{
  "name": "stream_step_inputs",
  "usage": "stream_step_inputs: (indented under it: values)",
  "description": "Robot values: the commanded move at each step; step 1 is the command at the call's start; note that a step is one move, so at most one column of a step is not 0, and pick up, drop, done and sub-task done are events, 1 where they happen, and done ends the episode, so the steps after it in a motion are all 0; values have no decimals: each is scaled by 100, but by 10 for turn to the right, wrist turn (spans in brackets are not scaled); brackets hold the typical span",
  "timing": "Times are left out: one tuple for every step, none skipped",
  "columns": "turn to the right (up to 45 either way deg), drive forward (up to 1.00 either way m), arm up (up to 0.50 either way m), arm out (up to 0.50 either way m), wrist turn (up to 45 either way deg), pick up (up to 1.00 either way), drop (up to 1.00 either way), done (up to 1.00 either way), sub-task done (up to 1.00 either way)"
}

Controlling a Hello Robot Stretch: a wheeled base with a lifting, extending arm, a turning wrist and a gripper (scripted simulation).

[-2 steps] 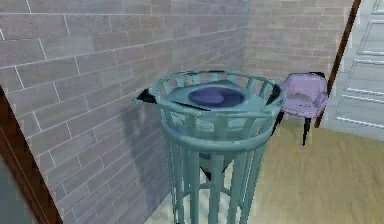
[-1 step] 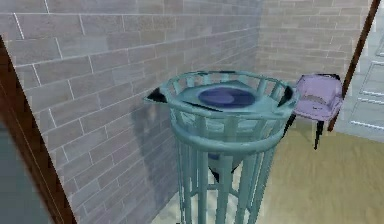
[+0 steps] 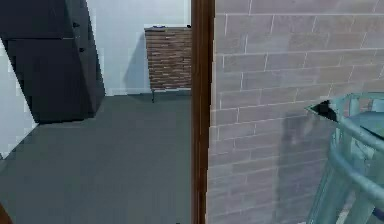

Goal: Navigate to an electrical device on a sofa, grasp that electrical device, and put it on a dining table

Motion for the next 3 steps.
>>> stream_step_inputs:
  values:
    - [-450,0,0,0,0,0,0,0,0]
    - [-450,0,0,0,0,0,0,0,0]
    - [-420,0,0,0,0,0,0,0,0]
